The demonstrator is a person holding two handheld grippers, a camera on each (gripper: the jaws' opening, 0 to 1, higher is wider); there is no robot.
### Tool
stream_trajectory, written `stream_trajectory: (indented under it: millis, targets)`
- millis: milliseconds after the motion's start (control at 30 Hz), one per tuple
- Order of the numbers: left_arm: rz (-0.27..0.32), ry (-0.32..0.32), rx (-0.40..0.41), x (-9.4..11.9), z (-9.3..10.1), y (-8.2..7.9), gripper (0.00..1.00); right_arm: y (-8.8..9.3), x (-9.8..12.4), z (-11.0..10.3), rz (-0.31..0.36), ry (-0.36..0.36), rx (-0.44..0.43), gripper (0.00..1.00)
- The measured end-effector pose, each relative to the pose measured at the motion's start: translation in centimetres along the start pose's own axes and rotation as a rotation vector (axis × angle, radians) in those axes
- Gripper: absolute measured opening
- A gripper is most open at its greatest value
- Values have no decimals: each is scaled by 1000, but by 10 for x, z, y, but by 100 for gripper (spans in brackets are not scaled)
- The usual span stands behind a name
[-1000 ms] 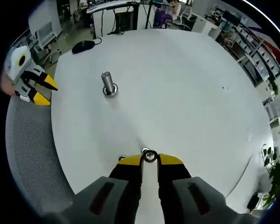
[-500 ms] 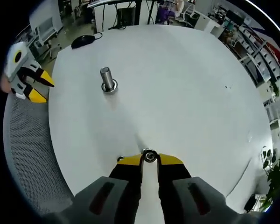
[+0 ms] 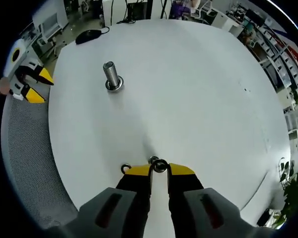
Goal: Place the washer onto the threaded stud by aligning its center hole with the stud, sliding it down to the base, and recovering from edge contact or off-axis alignment until the washer reaches the visible bottom stop.
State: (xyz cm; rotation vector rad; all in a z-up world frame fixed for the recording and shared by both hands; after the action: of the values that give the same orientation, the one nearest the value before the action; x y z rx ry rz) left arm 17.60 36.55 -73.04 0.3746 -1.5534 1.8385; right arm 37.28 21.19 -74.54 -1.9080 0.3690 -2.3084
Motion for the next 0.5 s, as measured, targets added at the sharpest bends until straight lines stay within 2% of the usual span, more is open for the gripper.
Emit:
stream_trajectory:
  millis: [500]
  targets:
    - [-20,18,-13,-2,4,4,22,6,-27,-3,-44,-57,27,14]
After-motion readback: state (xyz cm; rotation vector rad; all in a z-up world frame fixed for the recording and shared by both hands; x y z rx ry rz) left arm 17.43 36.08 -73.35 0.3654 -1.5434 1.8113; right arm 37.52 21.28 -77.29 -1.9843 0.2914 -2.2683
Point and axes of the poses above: the point that each gripper's makers call its tool centre point, and the gripper's own axes: x roughly backward along the fingers, z roughly to its right, y roughly out of its underside, the point moved 1 cm from there along x, roughly backward along the fingers, and after that the axes turned 7 degrees about x, right-handed, at the moved point
